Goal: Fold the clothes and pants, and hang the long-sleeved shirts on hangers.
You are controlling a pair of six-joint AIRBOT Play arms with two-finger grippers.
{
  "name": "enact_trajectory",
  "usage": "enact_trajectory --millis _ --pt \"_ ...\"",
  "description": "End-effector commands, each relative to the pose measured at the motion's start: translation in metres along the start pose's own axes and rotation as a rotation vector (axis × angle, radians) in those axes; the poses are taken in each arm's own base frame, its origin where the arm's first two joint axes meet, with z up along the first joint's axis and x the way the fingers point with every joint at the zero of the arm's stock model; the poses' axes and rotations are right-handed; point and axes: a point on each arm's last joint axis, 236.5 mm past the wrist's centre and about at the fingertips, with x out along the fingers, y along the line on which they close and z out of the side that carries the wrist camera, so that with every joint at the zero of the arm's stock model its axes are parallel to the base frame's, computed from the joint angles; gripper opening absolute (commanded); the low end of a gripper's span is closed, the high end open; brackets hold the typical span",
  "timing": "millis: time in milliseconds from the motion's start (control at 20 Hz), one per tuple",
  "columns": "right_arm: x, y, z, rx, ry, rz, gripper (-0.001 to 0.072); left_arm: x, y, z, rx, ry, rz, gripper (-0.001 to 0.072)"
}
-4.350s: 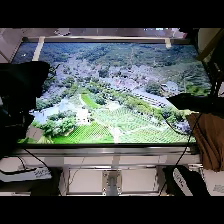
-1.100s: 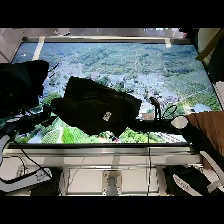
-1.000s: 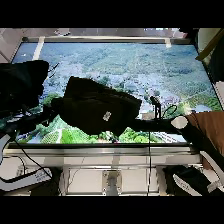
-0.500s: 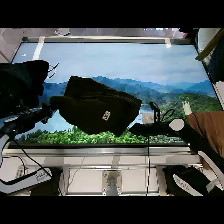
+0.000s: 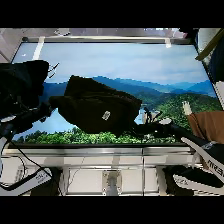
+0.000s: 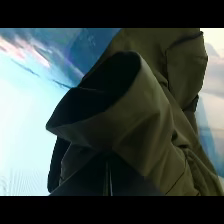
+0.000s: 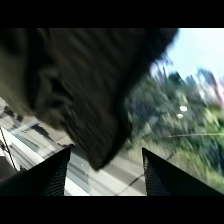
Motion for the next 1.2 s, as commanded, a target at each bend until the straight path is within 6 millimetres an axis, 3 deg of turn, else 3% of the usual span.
enact_trajectory --millis 0,200,250,300,350,400,500,600,750,850,950,1050,1150 --pt "0.014 0.010 0.007 -0.010 -0.006 0.024 0.0525 -0.001 0.000 0.000 0.009 0.002 0.001 0.0020" --pt "0.034 0.009 -0.005 0.004 0.024 -0.019 0.0488 -0.001 0.002 -0.003 0.026 0.011 0.012 0.0020" --pt "0.036 0.009 -0.008 0.002 0.032 -0.022 0.0424 -0.001 0.004 -0.005 0.037 0.021 0.019 0.0020" --pt "0.036 0.010 -0.009 0.001 0.035 -0.019 0.0305 -0.001 0.005 -0.007 0.046 0.031 0.023 0.0020" --pt "0.036 0.012 -0.010 0.003 0.039 -0.011 0.0105 -0.001 0.006 -0.009 0.055 0.041 0.027 0.0020" --pt "0.034 0.017 -0.010 -0.011 0.039 0.002 0.0015 -0.002 0.004 -0.012 0.066 0.051 0.024 0.0020" --pt "0.023 0.045 -0.007 -0.109 0.027 0.056 0.0014 -0.011 -0.001 -0.009 0.125 0.046 0.032 0.0019" --pt "0.000 0.093 0.001 -0.237 -0.026 0.129 0.0013 -0.032 -0.018 -0.001 0.254 0.035 0.040 0.0019" --pt "-0.070 0.185 0.007 -0.508 -0.166 0.239 0.0013 -0.087 -0.068 0.023 0.383 -0.039 0.030 0.0019" --pt "-0.142 0.254 -0.007 -0.678 -0.281 0.332 0.0013 -0.135 -0.125 0.028 0.528 -0.104 -0.021 0.0019" --pt "-0.227 0.317 -0.035 -0.859 -0.441 0.398 0.0013 -0.189 -0.188 0.031 0.658 -0.222 -0.057 0.0019" --pt "-0.306 0.360 -0.065 -0.991 -0.619 0.417 0.0012 -0.248 -0.253 0.033 0.798 -0.408 -0.078 0.0019" --pt "-0.366 0.378 -0.088 -1.067 -0.761 0.361 0.0012 -0.301 -0.309 0.022 0.907 -0.554 -0.109 0.0019"
